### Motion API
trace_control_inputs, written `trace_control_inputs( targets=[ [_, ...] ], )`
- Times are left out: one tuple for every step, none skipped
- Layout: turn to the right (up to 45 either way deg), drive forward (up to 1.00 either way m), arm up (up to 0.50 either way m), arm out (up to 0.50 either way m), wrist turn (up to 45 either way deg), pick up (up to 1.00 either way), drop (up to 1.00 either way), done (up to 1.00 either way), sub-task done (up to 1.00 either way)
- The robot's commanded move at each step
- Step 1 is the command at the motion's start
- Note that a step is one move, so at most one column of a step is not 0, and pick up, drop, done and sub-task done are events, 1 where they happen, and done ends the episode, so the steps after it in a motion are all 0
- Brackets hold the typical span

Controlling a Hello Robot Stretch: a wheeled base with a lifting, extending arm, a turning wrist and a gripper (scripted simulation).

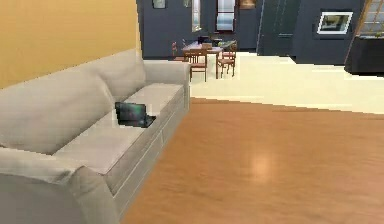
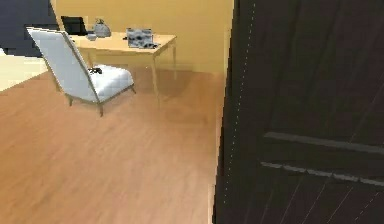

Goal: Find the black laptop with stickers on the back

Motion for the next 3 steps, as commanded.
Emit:
trace_control_inputs(
  targets=[
    [6.0, 0.00, 0.00, 0.00, 0.0, 0.00, 0.00, 0.00, 0.00],
    [0.0, 0.90, 0.00, 0.00, 0.0, 0.00, 0.00, 0.00, 0.00],
    [-39.0, 0.00, 0.00, 0.00, 0.0, 0.00, 0.00, 0.00, 0.00]
  ],
)
